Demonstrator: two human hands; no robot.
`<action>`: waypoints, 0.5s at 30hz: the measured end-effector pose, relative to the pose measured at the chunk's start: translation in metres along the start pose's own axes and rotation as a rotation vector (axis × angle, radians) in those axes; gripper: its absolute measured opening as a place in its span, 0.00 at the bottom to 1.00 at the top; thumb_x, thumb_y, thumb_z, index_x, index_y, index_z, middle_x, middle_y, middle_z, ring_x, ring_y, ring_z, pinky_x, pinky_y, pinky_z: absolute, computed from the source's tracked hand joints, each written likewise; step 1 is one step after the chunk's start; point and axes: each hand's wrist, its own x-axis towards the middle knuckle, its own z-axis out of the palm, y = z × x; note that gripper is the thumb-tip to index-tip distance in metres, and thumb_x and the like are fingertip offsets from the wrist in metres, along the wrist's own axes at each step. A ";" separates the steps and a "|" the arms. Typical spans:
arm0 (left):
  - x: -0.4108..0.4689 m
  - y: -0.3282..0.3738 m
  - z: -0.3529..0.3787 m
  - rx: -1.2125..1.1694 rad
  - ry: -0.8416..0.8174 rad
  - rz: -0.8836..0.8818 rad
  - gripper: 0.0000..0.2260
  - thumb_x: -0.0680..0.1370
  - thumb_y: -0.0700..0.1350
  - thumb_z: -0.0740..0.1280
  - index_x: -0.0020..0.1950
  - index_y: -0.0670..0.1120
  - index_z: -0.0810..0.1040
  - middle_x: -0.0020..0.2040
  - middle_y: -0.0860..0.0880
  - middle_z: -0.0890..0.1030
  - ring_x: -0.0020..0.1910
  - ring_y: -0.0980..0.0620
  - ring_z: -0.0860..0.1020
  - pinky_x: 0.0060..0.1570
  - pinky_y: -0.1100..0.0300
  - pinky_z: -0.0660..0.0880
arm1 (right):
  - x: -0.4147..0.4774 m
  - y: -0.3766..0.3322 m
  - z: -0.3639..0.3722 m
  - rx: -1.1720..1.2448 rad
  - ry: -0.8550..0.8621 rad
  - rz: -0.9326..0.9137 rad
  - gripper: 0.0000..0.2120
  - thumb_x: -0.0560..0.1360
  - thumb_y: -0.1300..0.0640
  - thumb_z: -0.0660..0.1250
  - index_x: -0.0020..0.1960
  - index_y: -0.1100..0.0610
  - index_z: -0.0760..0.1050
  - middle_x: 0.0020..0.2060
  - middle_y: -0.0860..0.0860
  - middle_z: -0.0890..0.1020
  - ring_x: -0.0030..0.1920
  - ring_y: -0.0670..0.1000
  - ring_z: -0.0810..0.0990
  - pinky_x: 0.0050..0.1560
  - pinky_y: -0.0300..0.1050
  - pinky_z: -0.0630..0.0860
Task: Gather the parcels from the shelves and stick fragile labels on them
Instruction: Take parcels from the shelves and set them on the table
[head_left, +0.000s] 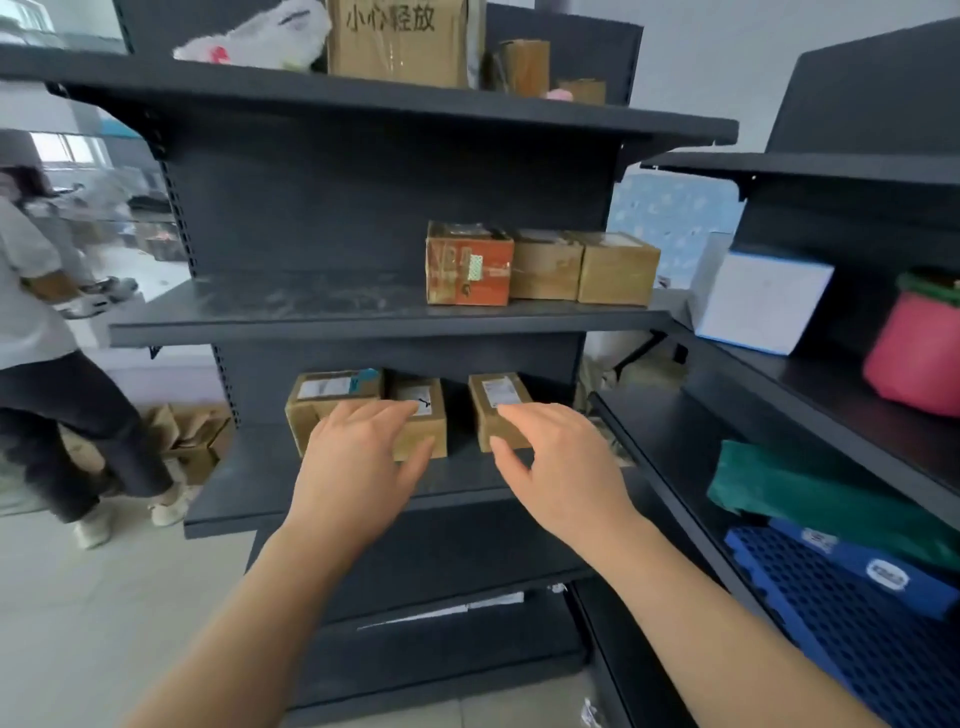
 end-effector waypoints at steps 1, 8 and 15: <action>0.020 -0.009 0.002 -0.008 0.003 0.006 0.17 0.73 0.50 0.71 0.59 0.45 0.80 0.55 0.47 0.82 0.56 0.42 0.77 0.57 0.47 0.73 | 0.020 0.003 0.008 0.003 0.010 0.009 0.16 0.75 0.54 0.67 0.60 0.58 0.79 0.54 0.52 0.83 0.55 0.54 0.80 0.58 0.49 0.74; 0.149 -0.057 0.026 0.008 0.005 0.088 0.20 0.75 0.52 0.68 0.64 0.45 0.76 0.59 0.47 0.80 0.59 0.44 0.75 0.60 0.47 0.72 | 0.144 0.031 0.046 -0.034 0.025 0.088 0.19 0.77 0.50 0.64 0.66 0.55 0.75 0.61 0.50 0.79 0.63 0.51 0.75 0.63 0.45 0.70; 0.252 -0.072 0.062 0.017 -0.037 0.064 0.24 0.76 0.55 0.65 0.69 0.46 0.70 0.64 0.46 0.77 0.63 0.43 0.72 0.61 0.49 0.69 | 0.238 0.077 0.066 -0.113 0.041 0.099 0.20 0.77 0.49 0.64 0.67 0.55 0.73 0.61 0.51 0.79 0.59 0.52 0.78 0.57 0.46 0.73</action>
